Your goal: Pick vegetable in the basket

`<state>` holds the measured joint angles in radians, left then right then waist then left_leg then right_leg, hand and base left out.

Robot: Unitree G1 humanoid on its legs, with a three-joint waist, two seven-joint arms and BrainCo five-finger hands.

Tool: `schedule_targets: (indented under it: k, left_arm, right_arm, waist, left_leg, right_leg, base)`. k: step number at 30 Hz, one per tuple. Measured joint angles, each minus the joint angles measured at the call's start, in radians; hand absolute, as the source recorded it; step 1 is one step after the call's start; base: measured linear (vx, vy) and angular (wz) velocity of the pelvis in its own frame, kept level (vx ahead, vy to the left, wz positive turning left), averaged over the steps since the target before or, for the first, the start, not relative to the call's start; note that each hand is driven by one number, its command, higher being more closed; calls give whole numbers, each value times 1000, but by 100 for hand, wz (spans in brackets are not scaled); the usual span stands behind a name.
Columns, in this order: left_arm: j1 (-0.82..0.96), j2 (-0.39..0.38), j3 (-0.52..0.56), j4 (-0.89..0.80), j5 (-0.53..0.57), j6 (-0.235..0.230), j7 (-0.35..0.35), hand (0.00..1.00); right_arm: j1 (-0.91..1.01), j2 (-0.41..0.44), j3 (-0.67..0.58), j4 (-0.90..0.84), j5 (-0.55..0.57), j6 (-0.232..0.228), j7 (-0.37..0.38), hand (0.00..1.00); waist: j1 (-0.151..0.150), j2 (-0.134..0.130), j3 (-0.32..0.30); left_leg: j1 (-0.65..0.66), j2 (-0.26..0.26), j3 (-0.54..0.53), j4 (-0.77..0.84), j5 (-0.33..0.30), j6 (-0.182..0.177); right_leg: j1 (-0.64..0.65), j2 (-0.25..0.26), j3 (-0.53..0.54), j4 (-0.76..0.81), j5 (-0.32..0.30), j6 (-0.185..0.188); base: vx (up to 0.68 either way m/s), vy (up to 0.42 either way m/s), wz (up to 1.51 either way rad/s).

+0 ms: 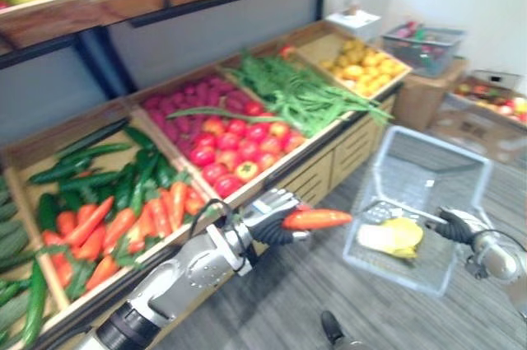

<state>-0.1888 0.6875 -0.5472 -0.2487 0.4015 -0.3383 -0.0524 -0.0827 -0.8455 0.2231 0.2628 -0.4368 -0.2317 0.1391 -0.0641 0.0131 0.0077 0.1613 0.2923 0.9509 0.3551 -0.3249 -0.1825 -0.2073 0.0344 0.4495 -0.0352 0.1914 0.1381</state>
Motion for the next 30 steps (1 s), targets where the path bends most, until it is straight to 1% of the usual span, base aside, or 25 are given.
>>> schedule_targets:
  k: [1, 2, 3, 4, 5, 7, 9, 12, 17, 22, 23, 26, 27, 28, 29, 30]
  left_arm:
    - [-22, -19, -38, 3, -5, -3, -3, 100]
    - [-40, -37, -67, 9, -5, -4, -8, 100]
    - [-64, -67, -101, 20, -5, -9, -16, 100]
    - [-79, -81, -119, 28, -5, -9, -18, 100]
    - [-111, -115, -153, 48, -5, -10, -29, 100]
    - [-130, -144, -180, 73, -5, -9, -34, 100]
    - [-153, -177, -220, 103, -5, -9, -38, 100]
    - [-160, -192, -275, 126, -5, -10, -44, 100]
    - [-161, -246, -306, 196, -5, -6, -72, 100]
    - [-161, -337, -335, 293, -4, 1, -87, 100]
    - [-161, -365, -337, 325, 7, 4, -87, 100]
    - [-161, -438, -340, 458, 54, 31, -87, 100]
    - [-161, -450, -339, 480, 56, 41, -87, 100]
    - [-161, -483, -324, 539, 93, 62, -85, 100]
    - [-161, -490, -320, 550, 99, 66, -85, 100]
    - [-161, -518, -298, 592, 133, 80, -78, 100]
  right_arm:
    - [-30, -12, 65, -43, 0, -3, 18, 100]
    - [-53, -24, 111, -71, 0, -11, 25, 100]
    - [-92, -41, 171, -102, 0, -27, 37, 100]
    - [-109, -50, 192, -115, 0, -38, 49, 100]
    - [-138, -60, 231, -139, 0, -58, 66, 100]
    - [-169, -60, 267, -143, 1, -71, 72, 100]
    - [-220, -60, 310, -151, 5, -75, 93, 100]
    - [-279, -60, 355, -152, 7, -73, 105, 100]
    - [-333, -60, 376, -157, 26, -58, 112, 100]
    - [-359, -56, 374, -158, 56, -48, 132, 100]
    - [-361, -55, 372, -161, 60, -39, 132, 100]
    - [-361, -30, 345, -166, 63, -28, 134, 100]
    - [-361, -26, 336, -171, 63, -27, 134, 100]
    - [-361, -1, 315, -178, 67, -21, 134, 100]
    - [-361, 4, 313, -179, 68, -20, 134, 100]
    - [-361, 12, 308, -179, 84, -18, 135, 100]
  waist:
    - [-11, 3, -2]
    - [-14, 7, -4]
    - [-13, 13, -9]
    - [-14, 16, -11]
    - [-14, 24, -17]
    - [-14, 31, -21]
    - [-14, 33, -23]
    - [-14, 32, -22]
    - [-15, 30, -22]
    - [-15, 29, -22]
    - [-16, 27, -22]
    - [-14, 18, -21]
    - [-14, 17, -21]
    - [-17, 8, -19]
    - [-18, 7, -19]
    - [-18, 1, -18]
  left_leg:
    - [19, 8, 29, 1, -5, -8]
    - [28, 13, 45, 4, -7, -13]
    - [35, 20, 71, 8, -11, -19]
    - [36, 24, 81, 12, -12, -22]
    - [36, 34, 94, 18, -14, -26]
    - [53, 41, 110, 17, -14, -29]
    - [58, 43, 120, 14, -13, -33]
    - [82, 37, 141, 11, -14, -34]
    - [91, 27, 159, 11, -16, -37]
    - [79, 30, 138, 11, -12, -36]
    - [72, 32, 126, 11, -12, -35]
    - [65, 34, 107, 13, -11, -34]
    - [65, 34, 107, 13, -11, -34]
    - [60, 35, 102, 13, -11, -33]
    - [60, 35, 101, 13, -11, -33]
    - [58, 36, 101, 14, -11, -33]
  right_leg:
    - [-1, 13, 3, 8, -2, -3]
    - [-5, 26, 12, 14, -2, -4]
    - [-18, 42, 31, 28, -2, -5]
    - [-23, 48, 36, 31, -1, -3]
    - [-32, 61, 41, 40, 0, -3]
    - [-30, 72, 46, 43, 3, -6]
    - [-27, 78, 50, 47, 3, -6]
    - [-13, 81, 67, 48, 3, -5]
    - [-16, 81, 84, 54, 3, -5]
    - [-19, 74, 63, 54, 2, -5]
    - [-19, 70, 51, 54, 2, -6]
    - [-16, 63, 35, 54, 2, -6]
    - [-16, 63, 34, 54, 2, -6]
    - [-16, 58, 25, 53, -12, -14]
    - [-16, 57, 23, 53, -13, -15]
    - [-18, 56, 22, 52, -15, -15]
  base:
    - [24, 8, -59]
    - [50, 10, -66]
    - [51, 7, -49]
    - [66, 1, -44]
    - [50, -4, -21]
    - [52, -2, -17]
    - [43, -2, -11]
    - [1, 7, -16]
    - [-14, 1, -10]
    - [-9, -29, 12]
    - [-16, -44, 26]
    - [-16, -31, 18]
    - [-15, -24, 14]
    - [-10, -16, 10]
    - [-9, -18, 10]
    - [-4, -11, 3]
